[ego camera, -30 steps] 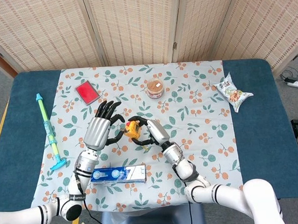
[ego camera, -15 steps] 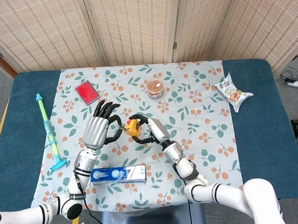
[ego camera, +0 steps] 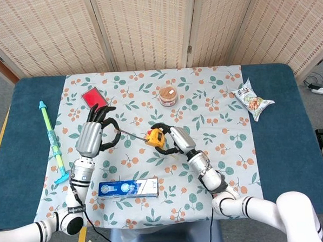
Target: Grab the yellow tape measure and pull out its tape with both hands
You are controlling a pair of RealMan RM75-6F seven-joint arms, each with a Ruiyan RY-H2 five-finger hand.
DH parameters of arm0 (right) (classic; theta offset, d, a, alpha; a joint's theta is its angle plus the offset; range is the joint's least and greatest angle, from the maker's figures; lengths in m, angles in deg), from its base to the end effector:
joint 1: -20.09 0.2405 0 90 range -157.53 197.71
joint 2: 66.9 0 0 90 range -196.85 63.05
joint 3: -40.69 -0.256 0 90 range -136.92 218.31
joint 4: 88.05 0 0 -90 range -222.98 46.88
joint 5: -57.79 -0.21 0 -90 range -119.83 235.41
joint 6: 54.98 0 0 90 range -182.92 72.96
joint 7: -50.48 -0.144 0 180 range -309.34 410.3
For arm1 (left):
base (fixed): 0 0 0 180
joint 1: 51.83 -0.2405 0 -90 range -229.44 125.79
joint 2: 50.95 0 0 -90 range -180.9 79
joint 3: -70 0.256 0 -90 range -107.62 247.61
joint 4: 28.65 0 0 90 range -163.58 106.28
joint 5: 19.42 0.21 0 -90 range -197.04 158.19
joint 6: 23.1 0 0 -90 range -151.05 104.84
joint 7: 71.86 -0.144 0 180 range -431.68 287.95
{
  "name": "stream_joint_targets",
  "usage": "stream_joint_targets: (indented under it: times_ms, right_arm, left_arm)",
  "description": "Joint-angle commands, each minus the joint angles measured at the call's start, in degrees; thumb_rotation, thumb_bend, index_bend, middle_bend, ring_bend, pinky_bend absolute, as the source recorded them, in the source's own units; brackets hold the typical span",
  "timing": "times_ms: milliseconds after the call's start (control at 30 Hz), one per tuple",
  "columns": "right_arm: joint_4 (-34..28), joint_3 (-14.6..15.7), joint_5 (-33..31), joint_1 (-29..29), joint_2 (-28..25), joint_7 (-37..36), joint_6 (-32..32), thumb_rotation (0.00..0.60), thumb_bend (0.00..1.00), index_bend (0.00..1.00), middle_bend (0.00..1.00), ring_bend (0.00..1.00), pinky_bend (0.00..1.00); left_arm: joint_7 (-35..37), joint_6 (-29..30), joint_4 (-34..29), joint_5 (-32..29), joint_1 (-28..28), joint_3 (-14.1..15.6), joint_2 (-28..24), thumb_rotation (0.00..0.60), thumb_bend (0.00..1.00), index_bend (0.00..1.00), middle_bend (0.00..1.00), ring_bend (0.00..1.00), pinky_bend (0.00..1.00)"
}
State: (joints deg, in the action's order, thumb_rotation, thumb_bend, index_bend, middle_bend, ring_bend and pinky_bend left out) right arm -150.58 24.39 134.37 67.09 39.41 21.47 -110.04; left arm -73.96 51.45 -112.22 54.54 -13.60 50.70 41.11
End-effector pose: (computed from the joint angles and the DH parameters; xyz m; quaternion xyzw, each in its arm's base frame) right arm -0.1013 -0.3718 -0.0726 0.5789 -0.5585 0.5528 0.2176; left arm -0.1200 0.3568 0.0443 -0.5628 -0.3825 -0.6008 0.4194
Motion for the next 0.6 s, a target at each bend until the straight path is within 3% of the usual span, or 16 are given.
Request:
stream_joint_targets:
  times_ms: [33,600]
  right_arm:
    - [-1.56,1.87,0.63,-2.11,-2.71,2.03,-0.94,0.6,0.4,0.55,0.5,0.44,0.32]
    - [-6.95,8.81,4.15,-13.08,-15.91,2.56,-8.56,0.6,0.4,0.55,0.5,0.44,0.32]
  left_arm:
    - [2.57,0.23,-0.28,-1.52,-1.35,-1.09,-1.8,0.6,0.93,0.59,0.25,0.17,0.0]
    - [16.1,-3.76,2.46,-10.96,-6.99,-6.32,-11.42,0.6,0.94,0.58,0.25,0.17,0.0]
